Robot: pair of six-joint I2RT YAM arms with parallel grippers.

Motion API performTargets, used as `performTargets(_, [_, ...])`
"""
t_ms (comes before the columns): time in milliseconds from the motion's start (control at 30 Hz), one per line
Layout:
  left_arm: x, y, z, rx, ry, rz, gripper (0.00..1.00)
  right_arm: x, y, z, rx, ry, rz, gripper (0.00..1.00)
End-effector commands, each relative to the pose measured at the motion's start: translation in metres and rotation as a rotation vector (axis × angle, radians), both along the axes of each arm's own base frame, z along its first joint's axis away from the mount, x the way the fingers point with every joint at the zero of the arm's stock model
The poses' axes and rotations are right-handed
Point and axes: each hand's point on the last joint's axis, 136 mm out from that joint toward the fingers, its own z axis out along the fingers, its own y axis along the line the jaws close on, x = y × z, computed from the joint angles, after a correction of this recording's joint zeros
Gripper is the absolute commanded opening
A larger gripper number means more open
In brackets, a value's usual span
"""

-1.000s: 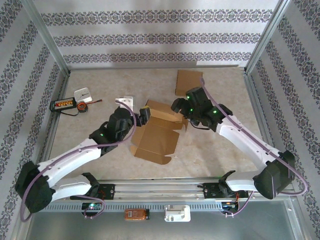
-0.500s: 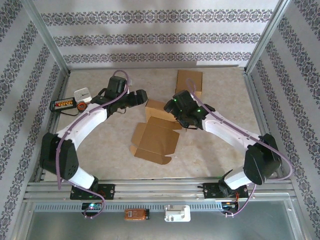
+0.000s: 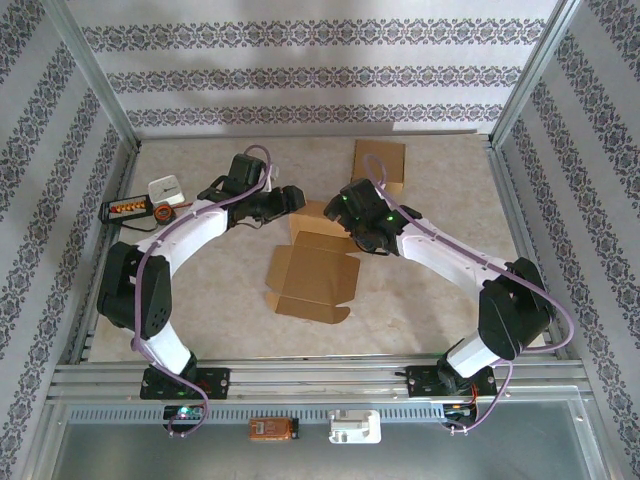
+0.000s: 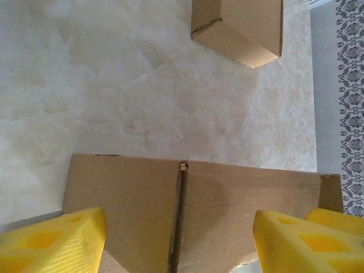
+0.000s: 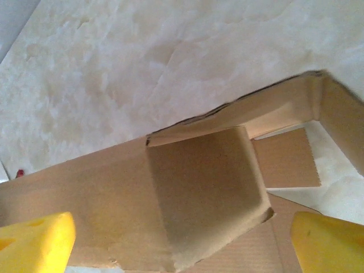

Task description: Fold the paper box

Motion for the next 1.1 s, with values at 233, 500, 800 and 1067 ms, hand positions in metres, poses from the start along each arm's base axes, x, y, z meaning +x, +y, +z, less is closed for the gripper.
performTargets(233, [0.001, 0.001, 0.003, -0.027, -0.015, 0.010, 0.69, 0.007, -0.013, 0.041, -0.029, -0.105, -0.020, 0.89])
performTargets(500, [0.004, -0.001, 0.001, -0.034, -0.018, 0.003, 0.66, 0.020, 0.010, 0.028, 0.008, -0.079, 0.038, 0.77])
performTargets(800, [0.006, -0.012, 0.000, -0.077, -0.013, -0.032, 0.60, 0.026, 0.041, 0.018, 0.105, -0.092, 0.131, 0.61])
performTargets(1067, [0.007, -0.008, -0.002, -0.045, -0.019, -0.025, 0.59, 0.024, 0.033, 0.030, 0.097, -0.149, 0.116, 0.55])
